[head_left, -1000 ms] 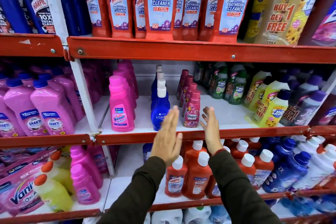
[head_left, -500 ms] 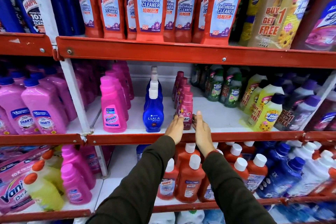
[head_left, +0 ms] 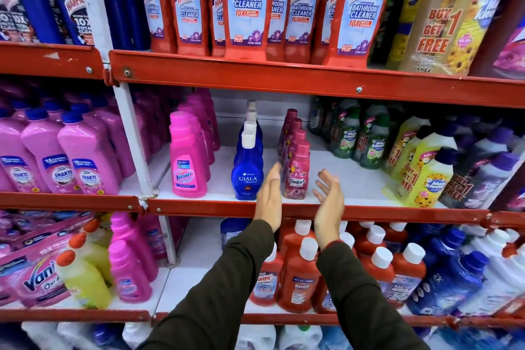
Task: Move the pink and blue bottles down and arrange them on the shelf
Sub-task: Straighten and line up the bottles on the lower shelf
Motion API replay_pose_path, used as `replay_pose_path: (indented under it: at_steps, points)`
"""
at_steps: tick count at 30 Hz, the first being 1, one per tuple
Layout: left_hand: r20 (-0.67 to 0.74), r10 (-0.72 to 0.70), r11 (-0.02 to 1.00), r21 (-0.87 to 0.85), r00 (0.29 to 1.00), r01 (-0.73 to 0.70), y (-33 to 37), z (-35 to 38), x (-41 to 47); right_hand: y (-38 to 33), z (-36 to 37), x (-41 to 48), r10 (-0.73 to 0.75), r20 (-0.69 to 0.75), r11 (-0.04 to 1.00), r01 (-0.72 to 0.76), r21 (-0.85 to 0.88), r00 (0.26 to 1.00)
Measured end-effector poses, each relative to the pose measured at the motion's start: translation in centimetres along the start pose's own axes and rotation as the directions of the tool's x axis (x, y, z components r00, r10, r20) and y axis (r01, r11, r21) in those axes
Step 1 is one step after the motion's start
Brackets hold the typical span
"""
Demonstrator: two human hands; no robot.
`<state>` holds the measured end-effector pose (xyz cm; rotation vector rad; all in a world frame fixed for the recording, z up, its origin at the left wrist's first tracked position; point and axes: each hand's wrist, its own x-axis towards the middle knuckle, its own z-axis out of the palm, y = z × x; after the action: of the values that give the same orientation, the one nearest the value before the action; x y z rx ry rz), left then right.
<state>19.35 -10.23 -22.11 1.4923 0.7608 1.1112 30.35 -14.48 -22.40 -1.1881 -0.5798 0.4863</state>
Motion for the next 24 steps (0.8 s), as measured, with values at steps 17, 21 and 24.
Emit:
replay_pose_path:
  at_steps: [17,21,24]
  points:
    - [-0.103,-0.237,0.96,-0.179,0.966,0.216,-0.3,-7.4,1.9,1.6,8.9,-4.4,0.191,0.393,0.979,-0.204,-0.008,0.9]
    - [-0.095,-0.203,0.968,-0.171,0.975,0.185,-0.2,-7.8,2.1,1.9,8.9,-4.2,0.202,0.377,0.978,-0.208,-0.025,0.904]
    - [-0.078,-0.183,0.969,-0.183,0.98,0.166,-0.1,-8.0,1.9,1.8,9.1,-4.3,0.19,0.372,0.981,-0.19,-0.036,0.909]
